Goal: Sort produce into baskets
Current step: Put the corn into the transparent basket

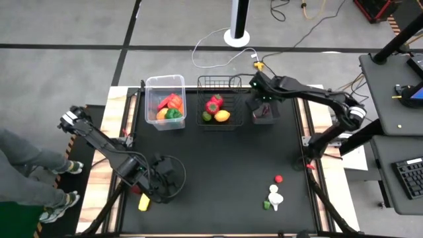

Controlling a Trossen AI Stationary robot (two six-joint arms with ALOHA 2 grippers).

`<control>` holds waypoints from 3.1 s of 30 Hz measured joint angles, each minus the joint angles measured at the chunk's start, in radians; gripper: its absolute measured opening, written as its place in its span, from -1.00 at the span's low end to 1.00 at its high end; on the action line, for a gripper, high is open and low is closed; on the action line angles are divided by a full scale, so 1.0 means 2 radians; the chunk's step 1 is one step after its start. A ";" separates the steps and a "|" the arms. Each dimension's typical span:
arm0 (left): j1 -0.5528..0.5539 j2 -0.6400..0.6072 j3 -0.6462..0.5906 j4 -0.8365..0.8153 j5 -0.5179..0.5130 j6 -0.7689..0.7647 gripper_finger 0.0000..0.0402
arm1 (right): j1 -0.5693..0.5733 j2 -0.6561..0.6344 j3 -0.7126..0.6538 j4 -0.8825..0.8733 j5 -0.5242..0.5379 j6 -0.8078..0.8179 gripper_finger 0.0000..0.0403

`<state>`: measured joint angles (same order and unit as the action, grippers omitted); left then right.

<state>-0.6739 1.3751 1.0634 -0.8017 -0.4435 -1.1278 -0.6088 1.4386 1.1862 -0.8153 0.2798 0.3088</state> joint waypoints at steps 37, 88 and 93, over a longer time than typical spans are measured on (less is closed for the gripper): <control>0.003 0.028 0.008 -0.029 0.180 -0.081 0.55 | 0.432 -0.079 -0.002 -0.093 -0.096 0.309 0.15; -0.117 0.207 0.051 -0.132 0.301 -0.401 0.55 | 0.433 -0.068 -0.013 -0.084 -0.061 0.232 0.24; -0.118 0.207 0.040 -0.115 0.289 -0.404 0.55 | 0.433 -0.068 -0.020 -0.083 -0.061 0.232 0.22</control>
<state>-0.9096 1.7893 1.1434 -1.0325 0.1344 -1.9363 0.2577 1.3018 1.1470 -0.9821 0.1581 0.7731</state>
